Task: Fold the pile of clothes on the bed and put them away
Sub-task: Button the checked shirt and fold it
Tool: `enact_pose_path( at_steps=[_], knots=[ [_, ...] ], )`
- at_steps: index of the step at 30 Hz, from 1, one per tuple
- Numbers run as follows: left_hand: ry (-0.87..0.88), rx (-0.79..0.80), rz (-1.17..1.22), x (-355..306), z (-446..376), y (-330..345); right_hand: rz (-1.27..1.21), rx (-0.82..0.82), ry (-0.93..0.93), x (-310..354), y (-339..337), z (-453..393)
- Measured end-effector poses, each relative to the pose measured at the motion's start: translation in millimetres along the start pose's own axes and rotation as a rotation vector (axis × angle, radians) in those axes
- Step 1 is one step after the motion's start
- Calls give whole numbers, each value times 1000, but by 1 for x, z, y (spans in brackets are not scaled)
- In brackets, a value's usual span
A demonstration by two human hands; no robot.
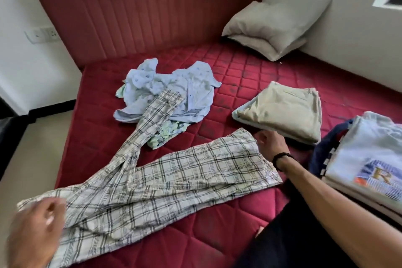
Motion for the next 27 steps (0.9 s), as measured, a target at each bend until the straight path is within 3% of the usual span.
enact_pose_path(
  at_steps=[3,8,11,14,18,22,25,27],
  knots=[
    [176,213,-23,-166,-10,42,-117,55,-73,14,11,-19],
    [378,383,144,-292,-39,166,-24,238,-214,24,38,-62],
    [454,433,144,-322,-72,227,154,346,-301,20,61,-83],
    [311,655,96,-333,-107,270,307,380,-343,22,57,-92],
    [268,833,163,-348,-132,298,108,410,-250,14,43,-111],
    [234,971,407,-354,-146,319,-118,358,-115,0,42,-108],
    [233,914,331,-353,-155,336,-87,194,-23,-1,50,-109],
    [287,718,139,-346,-156,342,33,105,35,-2,60,-109]
  ],
)
Point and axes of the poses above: each hand's wrist, its own z-axis away from the middle knuckle, its own y-axis out of the palm, x = y × z, the point moved 3 cm from there along -z, towards the middle knuckle, and after that the axes turned 11 degrees about y, right-handed, at the moved point
